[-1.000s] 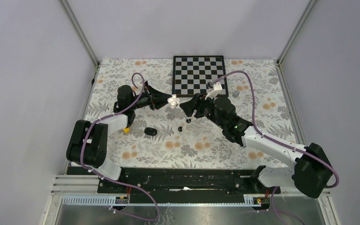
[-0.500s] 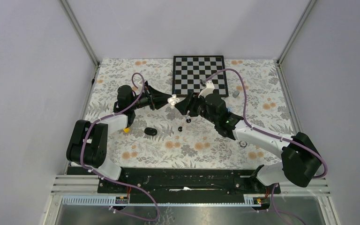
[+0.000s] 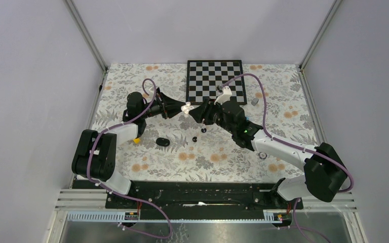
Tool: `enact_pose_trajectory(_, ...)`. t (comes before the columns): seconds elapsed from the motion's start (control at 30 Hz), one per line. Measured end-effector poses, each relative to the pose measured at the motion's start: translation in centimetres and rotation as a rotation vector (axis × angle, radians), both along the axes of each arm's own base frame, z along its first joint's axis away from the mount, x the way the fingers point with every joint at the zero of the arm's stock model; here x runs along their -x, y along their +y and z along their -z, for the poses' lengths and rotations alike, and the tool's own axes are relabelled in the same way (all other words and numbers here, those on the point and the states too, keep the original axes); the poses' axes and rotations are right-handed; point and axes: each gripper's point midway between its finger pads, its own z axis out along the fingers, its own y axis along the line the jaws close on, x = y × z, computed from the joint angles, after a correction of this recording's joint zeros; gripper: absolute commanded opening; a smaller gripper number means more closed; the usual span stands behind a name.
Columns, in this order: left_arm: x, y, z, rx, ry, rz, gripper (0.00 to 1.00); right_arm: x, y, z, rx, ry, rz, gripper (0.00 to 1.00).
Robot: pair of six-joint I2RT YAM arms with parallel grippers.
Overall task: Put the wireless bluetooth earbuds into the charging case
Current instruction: Place the earbud in the charging case.
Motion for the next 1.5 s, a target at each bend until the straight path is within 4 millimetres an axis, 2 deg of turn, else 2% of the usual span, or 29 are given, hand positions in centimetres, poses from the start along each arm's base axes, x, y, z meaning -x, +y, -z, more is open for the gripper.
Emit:
enact_pose_trajectory(0.57, 0.0, 0.0, 0.0, 0.0, 0.001, 0.0, 0.0, -0.4, 0.2, -0.5, -0.012, -0.012, 0.007, 0.46)
enact_pose_trajectory(0.87, 0.0, 0.0, 0.0, 0.0, 0.001, 0.0, 0.0, -0.6, 0.4, 0.1, -0.005, -0.004, 0.008, 0.45)
enact_pose_trajectory(1.5, 0.0, 0.0, 0.0, 0.0, 0.001, 0.0, 0.0, -1.0, 0.4, -0.3, -0.009, -0.013, 0.026, 0.32)
